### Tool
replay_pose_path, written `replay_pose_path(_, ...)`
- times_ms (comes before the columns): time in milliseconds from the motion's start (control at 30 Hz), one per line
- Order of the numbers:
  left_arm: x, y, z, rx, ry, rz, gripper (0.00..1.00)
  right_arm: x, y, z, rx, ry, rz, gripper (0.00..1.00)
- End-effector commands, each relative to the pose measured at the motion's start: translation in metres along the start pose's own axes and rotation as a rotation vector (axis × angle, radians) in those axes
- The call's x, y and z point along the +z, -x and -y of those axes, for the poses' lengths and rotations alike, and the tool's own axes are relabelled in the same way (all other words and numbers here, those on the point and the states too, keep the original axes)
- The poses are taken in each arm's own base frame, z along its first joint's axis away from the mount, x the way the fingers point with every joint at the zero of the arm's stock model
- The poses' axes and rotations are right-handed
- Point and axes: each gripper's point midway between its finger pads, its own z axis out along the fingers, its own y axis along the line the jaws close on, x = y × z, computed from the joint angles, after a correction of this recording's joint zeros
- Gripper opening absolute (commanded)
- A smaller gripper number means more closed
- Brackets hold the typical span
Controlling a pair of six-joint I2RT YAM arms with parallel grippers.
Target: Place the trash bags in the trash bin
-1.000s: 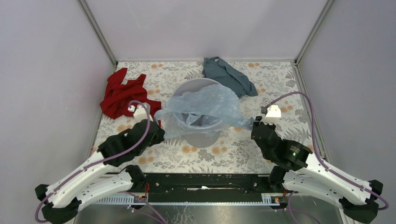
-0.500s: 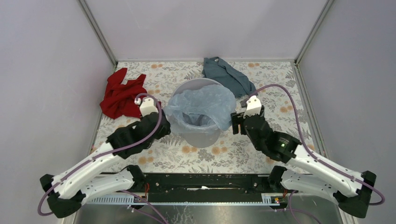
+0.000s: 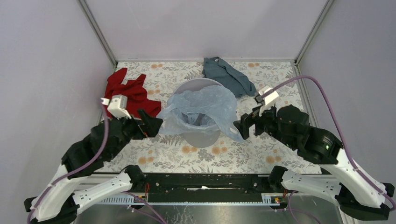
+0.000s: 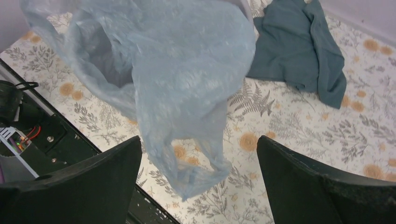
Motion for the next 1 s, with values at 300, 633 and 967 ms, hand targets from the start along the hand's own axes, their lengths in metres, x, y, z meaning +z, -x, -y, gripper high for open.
replay_pose_path(300, 0.037, 0.03, 0.034, 0.196, 0.054, -0.023, 0.97, 0.048, 0.043, -0.005, -0.316, -0.409, -0.113, 1.0)
replay_pose_path(633, 0.043, 0.031, 0.023, 0.183, 0.124, 0.007, 0.72, 0.077, 0.028, -0.026, -0.462, -0.359, -0.184, 1.0)
replay_pose_path(967, 0.059, 0.031, 0.011, 0.226, 0.26, -0.002, 0.26, 0.071, 0.072, 0.002, -0.406, -0.575, 0.014, 0.63)
